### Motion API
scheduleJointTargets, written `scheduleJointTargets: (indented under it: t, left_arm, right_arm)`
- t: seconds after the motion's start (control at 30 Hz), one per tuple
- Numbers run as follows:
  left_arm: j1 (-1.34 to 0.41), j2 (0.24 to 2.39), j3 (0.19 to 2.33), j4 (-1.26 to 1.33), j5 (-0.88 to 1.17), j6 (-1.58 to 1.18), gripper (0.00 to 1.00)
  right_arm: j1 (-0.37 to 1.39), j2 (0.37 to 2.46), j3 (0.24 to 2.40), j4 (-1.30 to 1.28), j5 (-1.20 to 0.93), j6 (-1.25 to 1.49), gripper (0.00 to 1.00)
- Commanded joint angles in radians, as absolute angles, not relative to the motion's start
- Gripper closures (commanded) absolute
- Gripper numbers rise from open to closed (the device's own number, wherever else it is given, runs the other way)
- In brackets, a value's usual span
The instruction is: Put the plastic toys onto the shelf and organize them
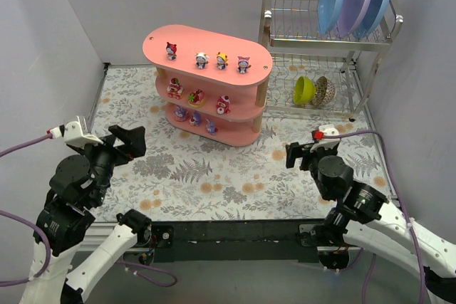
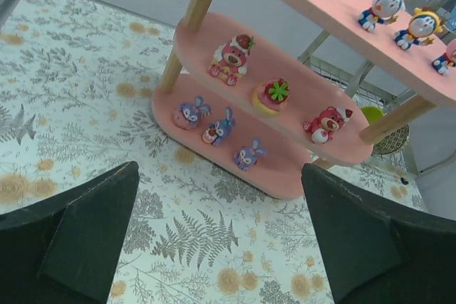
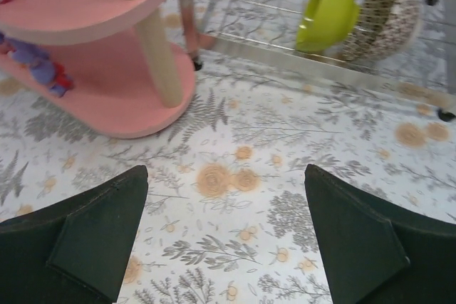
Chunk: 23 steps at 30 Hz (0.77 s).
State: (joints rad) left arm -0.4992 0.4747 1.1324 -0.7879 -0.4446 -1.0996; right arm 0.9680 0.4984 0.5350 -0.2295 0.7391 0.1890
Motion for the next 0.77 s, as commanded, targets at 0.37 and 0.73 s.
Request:
scheduleJointTargets:
  t: [0.37,0.73]
  left_arm:
    - [-0.495,0.344,1.031,-0.868,-0.548,-1.235,0.02]
    - [-0.494,0.304,0.999,-0.83,-0.552,-1.227,0.02]
  right_arm:
    - [0.933,0.206,0.577,-0.364,0.988,0.163,0.02]
    - [0.933,0.164,0.542,-0.351,0.982,0.146,0.02]
